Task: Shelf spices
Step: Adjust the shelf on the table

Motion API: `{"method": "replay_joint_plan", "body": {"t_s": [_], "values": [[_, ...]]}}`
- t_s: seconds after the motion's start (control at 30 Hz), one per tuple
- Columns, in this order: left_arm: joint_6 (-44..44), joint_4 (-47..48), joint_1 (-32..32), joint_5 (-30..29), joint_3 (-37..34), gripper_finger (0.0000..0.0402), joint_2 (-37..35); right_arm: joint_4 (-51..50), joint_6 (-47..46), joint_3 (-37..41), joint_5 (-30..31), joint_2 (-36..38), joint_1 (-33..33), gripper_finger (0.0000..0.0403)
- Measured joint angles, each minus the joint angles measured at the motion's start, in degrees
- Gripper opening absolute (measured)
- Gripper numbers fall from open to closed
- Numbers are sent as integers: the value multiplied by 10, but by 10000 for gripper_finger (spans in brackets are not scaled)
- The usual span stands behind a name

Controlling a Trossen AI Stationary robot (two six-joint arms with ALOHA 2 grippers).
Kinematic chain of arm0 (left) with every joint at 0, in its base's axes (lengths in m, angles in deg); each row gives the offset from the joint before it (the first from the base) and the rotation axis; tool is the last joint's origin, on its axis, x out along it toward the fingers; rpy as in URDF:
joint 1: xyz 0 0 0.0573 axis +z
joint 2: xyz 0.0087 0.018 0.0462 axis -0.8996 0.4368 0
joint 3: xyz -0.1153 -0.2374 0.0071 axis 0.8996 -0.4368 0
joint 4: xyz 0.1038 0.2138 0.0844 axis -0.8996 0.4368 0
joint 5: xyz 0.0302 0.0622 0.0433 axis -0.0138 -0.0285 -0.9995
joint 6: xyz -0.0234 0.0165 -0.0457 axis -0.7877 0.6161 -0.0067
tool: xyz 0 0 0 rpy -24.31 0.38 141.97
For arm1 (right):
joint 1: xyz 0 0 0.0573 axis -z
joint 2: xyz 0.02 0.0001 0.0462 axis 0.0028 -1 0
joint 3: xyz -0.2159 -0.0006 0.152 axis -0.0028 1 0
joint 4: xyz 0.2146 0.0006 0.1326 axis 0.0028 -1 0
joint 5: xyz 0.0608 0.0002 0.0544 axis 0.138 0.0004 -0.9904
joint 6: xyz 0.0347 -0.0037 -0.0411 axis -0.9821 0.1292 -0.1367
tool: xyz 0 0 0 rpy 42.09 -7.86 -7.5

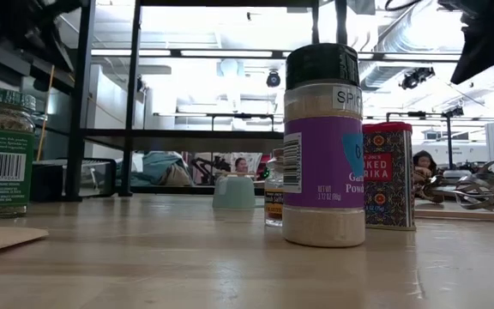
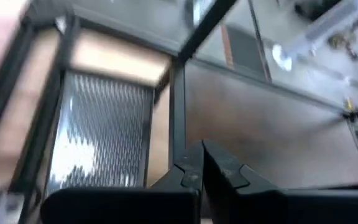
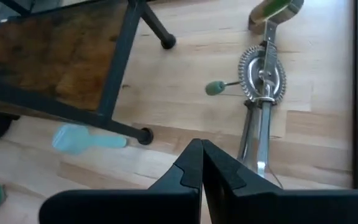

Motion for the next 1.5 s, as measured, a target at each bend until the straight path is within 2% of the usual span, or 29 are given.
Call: {"method": "replay_joint_plan", "body": {"t_s": [0.03,0.17,0.33,0.47,0.57,0.67,0.77,0.9,1.0,1.13,1.33,1.4,1.5], "values": [[11,-3,19,-16,-1,0,1,1,1,0,8,-1,0,0],[-1,-1,80,-112,4,0,3,2,-26,-6,122,-3,11,0],[-7,-16,113,-197,13,0,-13,11,-42,-28,237,-2,42,0],[39,-75,114,-216,14,0,-28,65,6,-40,268,-1,61,0],[108,-149,112,-214,14,0,-30,165,84,-42,284,-2,72,0],[209,-242,110,-198,14,0,-25,297,218,-42,279,-6,79,0],[311,-333,110,-179,14,0,-22,419,370,-42,249,-9,91,0],[404,-422,110,-132,14,0,-11,553,533,-42,186,-10,114,0],[453,-470,110,-105,14,0,-4,620,617,-42,151,-14,131,0],[488,-508,110,-96,14,0,4,660,676,-42,155,-18,145,0],[497,-508,112,-100,13,0,2,660,701,-42,180,-18,165,0],[505,-506,112,-104,13,0,-3,660,691,-42,150,-16,165,0],[514,-506,112,-114,13,0,-14,617,636,-42,61,-16,157,0]]}}
